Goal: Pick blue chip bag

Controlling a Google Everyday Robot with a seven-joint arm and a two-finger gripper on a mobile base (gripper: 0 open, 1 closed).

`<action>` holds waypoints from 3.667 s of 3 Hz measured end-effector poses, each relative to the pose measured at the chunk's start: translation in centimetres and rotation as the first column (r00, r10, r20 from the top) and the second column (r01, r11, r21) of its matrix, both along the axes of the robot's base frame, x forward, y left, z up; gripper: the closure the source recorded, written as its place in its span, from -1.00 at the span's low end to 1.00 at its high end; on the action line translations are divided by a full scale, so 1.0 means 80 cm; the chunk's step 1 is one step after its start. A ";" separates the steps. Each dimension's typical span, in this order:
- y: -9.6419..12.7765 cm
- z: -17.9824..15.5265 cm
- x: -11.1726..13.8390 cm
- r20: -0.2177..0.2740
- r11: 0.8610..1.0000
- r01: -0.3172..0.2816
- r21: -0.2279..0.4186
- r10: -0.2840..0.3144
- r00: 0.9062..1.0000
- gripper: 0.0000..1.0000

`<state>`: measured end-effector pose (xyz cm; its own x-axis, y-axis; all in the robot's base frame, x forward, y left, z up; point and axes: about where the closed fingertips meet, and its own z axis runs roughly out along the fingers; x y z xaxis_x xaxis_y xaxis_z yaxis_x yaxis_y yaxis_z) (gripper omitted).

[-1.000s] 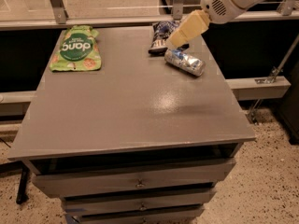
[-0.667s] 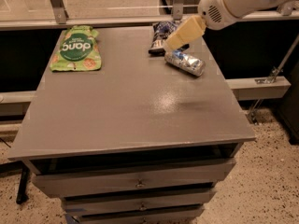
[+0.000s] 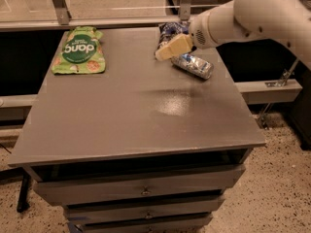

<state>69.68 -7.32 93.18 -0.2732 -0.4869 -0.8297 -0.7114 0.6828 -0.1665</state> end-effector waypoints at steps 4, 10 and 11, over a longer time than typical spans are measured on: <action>-0.002 -0.056 0.151 0.086 0.995 0.098 0.014 -0.098 0.991 -1.00; 0.031 -0.045 0.154 0.114 1.000 0.008 0.020 -0.010 0.993 1.00; 0.051 -0.008 0.130 0.151 0.995 -0.079 0.068 0.068 0.986 1.00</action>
Offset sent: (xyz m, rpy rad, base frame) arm 0.1122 0.0098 -0.0327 0.0273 -0.1180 -0.0662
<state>80.10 -3.24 92.55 -0.1103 -0.4369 -0.8927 -0.7315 0.6438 -0.2247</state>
